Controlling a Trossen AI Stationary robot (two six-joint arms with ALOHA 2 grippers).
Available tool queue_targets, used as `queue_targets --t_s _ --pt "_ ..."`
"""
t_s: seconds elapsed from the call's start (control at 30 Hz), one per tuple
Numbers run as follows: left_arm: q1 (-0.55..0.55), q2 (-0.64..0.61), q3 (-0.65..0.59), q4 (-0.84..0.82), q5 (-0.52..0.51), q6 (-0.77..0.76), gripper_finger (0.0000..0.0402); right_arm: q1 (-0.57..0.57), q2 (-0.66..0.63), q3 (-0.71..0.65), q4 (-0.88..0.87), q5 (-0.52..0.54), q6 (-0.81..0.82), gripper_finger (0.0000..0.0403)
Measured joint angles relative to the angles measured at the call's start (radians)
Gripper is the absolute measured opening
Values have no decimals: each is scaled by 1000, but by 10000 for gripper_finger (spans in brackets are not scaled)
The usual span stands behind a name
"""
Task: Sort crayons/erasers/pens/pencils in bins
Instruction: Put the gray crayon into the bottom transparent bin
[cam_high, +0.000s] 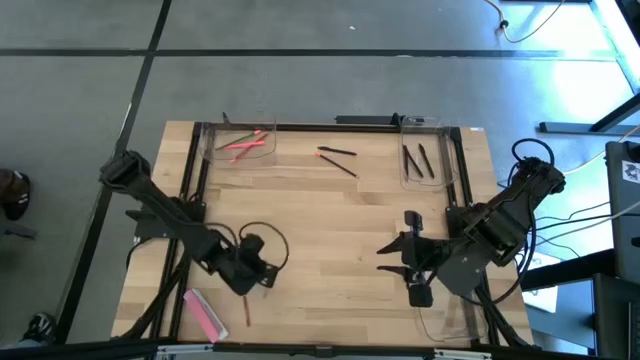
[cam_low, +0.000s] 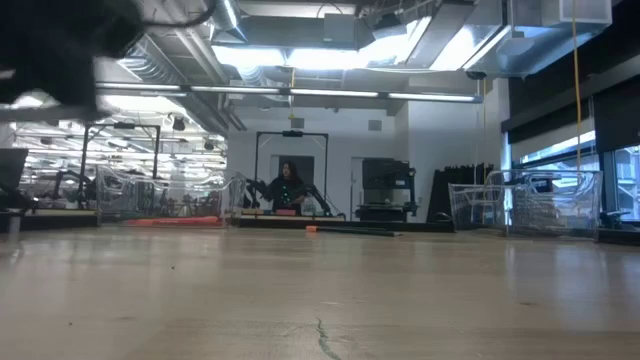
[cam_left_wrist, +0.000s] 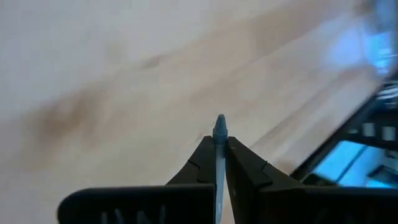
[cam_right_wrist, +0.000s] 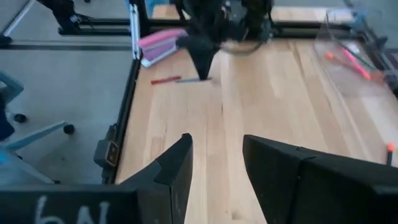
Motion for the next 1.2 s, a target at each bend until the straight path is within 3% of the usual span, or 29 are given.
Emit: queue_targets --t_s 0.17,0.3,0.6,0.9,1.2 --pt "71 -32 1 130 -89 271 7 -1 1 -82 -3 1 90 143" --pt "133 -39 1 283 -109 501 7 -28 1 -179 111 -2 130 143" --pt "222 -39 1 620 -111 907 7 -139 1 -439 649 -201 60 143" --pt "229 -39 1 698 -110 1033 7 -263 1 -660 996 -242 107 143" --pt "229 -39 1 704 -121 1052 7 -372 24 -827 1273 -392 110 143"
